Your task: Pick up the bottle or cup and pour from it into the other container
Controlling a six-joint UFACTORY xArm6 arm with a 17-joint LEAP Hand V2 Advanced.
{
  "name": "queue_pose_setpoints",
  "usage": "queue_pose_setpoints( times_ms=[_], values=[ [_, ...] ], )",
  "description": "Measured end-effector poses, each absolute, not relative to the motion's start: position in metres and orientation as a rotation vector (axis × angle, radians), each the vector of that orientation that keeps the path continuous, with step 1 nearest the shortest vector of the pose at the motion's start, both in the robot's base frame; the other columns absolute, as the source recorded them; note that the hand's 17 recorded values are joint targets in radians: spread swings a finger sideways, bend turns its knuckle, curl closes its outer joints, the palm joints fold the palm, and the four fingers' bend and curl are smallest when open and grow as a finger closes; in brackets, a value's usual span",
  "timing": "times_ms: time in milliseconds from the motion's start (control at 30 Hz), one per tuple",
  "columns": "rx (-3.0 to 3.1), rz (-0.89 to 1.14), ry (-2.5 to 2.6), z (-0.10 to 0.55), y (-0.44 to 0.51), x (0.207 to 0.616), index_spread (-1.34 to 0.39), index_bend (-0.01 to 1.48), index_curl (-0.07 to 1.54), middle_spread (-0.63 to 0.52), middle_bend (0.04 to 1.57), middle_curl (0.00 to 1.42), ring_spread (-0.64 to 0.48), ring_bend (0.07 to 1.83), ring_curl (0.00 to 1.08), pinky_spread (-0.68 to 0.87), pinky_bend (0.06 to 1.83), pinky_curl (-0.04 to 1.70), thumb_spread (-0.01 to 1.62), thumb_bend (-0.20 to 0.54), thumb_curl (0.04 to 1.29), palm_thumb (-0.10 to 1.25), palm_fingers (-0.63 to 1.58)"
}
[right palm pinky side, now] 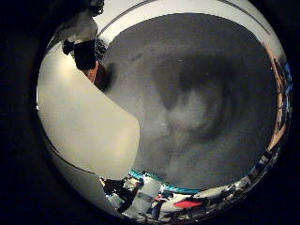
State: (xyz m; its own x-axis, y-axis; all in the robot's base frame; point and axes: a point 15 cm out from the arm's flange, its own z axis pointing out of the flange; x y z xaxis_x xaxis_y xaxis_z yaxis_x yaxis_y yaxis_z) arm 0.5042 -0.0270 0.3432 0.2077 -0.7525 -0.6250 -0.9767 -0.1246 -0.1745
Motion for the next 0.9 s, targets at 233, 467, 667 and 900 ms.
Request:
queue_pose_setpoints(
  times_ms=[233, 467, 667, 900],
  values=[
    [-2.034, 0.478, 1.699, 0.346, -0.021, 0.509, -0.46, 0.87, 1.15, -0.31, 1.17, 1.16, -0.29, 1.45, 0.96, -0.20, 1.36, 1.16, 0.75, -0.024, 0.65, 1.03, 0.79],
    [-2.140, 0.391, 1.801, 0.350, -0.012, 0.517, -0.46, 0.87, 1.15, -0.31, 1.18, 1.15, -0.29, 1.44, 0.96, -0.20, 1.35, 1.16, 0.75, -0.024, 0.65, 1.03, 0.80],
    [-2.271, 0.310, 1.825, 0.351, 0.013, 0.524, -0.47, 0.86, 1.15, -0.30, 1.18, 1.15, -0.29, 1.44, 0.96, -0.20, 1.35, 1.16, 0.75, -0.024, 0.65, 1.03, 0.80],
    [-2.398, 0.255, 1.791, 0.347, 0.055, 0.522, -0.46, 0.85, 1.14, -0.30, 1.17, 1.14, -0.29, 1.42, 0.96, -0.20, 1.34, 1.16, 0.74, -0.025, 0.66, 1.02, 0.83]
  ],
)
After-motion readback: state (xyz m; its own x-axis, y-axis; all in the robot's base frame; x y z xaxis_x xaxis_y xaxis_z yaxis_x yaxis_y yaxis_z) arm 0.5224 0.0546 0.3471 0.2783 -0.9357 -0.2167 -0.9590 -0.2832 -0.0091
